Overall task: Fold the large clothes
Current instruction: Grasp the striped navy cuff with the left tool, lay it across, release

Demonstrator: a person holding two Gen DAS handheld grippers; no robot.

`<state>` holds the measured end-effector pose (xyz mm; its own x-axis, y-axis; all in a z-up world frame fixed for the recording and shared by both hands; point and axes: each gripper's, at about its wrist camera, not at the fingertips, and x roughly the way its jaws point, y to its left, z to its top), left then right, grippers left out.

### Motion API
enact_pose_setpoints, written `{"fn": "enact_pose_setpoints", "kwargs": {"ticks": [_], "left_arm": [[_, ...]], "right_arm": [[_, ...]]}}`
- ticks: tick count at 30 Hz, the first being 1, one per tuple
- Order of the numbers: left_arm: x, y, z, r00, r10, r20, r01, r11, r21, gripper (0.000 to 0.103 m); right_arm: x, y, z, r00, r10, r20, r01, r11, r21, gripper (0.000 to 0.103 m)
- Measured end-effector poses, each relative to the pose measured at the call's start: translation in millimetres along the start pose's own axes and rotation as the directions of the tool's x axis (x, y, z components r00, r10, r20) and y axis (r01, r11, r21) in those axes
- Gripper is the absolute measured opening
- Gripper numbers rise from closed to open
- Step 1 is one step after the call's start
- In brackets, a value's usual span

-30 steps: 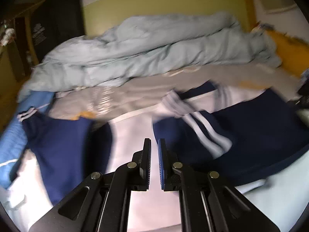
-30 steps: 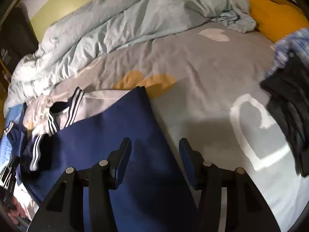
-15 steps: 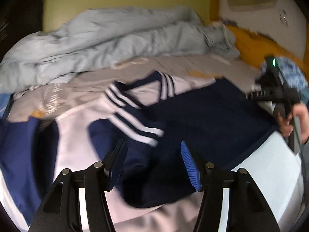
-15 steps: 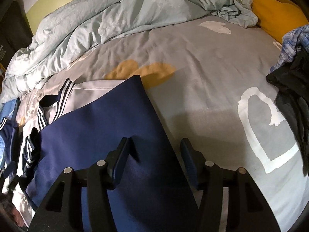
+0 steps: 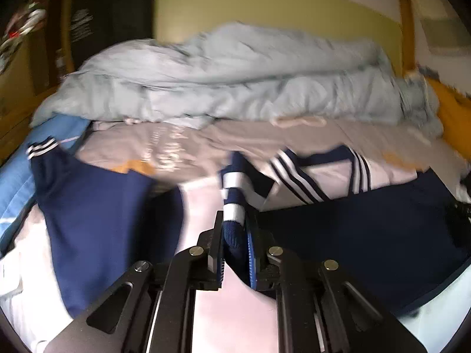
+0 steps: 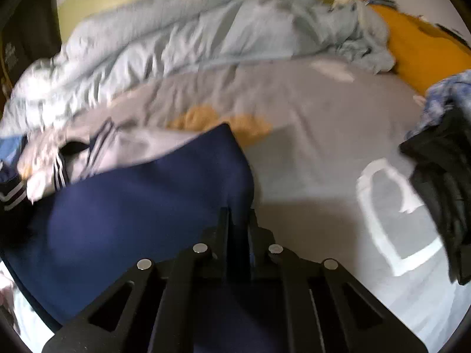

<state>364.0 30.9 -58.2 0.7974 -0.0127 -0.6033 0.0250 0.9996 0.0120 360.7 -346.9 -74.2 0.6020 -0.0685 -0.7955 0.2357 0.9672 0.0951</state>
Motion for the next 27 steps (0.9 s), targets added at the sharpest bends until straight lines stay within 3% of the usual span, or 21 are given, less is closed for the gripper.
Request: {"fn": "enact_pose_setpoints", "kwargs": {"ticks": [4,8,12,15,16,17,19,22,24,25,27], "left_arm": [[10,21,-13,0.998,-0.003,-0.069,0.001,1.000,-0.026,0.013],[31,12,-30,0.985,0.042,-0.170,-0.037,0.999,0.029,0.016],[35,11,-35,0.980,0.043,-0.194,-0.038,0.999,0.032,0.022],[17,15,-34,0.992,-0.022,-0.125,0.023,1.000,0.006,0.029],[11,16,-32,0.995,-0.036,-0.097,0.036,0.999,0.003,0.040],[-1,18,-30,0.998,-0.050,-0.045,0.050,0.999,0.002,0.059],[-22,19,-25,0.997,-0.057,0.054,0.056,0.998,0.008,0.076],[-53,21,-19,0.985,-0.047,0.168,0.043,0.999,0.027,0.076],[-68,25,-15,0.975,-0.048,0.216,0.043,0.999,0.025,0.084],[-76,28,-14,0.970,-0.042,0.240,0.037,0.999,0.026,0.090],[-87,35,-12,0.963,-0.020,0.270,0.015,1.000,0.023,0.091]], "right_arm": [[-13,-3,2,0.996,-0.045,0.082,0.044,0.999,0.016,0.006],[16,-7,0,0.997,-0.052,-0.048,0.053,0.998,0.016,0.007],[12,-11,2,0.998,-0.056,-0.038,0.057,0.998,0.027,0.020],[-8,-1,2,0.996,-0.085,0.039,0.086,0.996,-0.029,0.028],[-17,3,0,0.993,-0.095,0.076,0.099,0.994,-0.049,0.043],[-30,9,-2,0.985,-0.106,0.133,0.116,0.991,-0.072,0.056],[-54,23,-6,0.964,-0.141,0.225,0.170,0.979,-0.115,0.060],[-74,38,-8,0.962,-0.116,0.248,0.152,0.980,-0.129,0.061],[-82,47,-12,0.962,-0.098,0.254,0.137,0.981,-0.140,0.062],[-88,54,-14,0.959,-0.098,0.266,0.143,0.977,-0.156,0.067],[-98,65,-19,0.951,-0.100,0.293,0.156,0.972,-0.174,0.075]]}}
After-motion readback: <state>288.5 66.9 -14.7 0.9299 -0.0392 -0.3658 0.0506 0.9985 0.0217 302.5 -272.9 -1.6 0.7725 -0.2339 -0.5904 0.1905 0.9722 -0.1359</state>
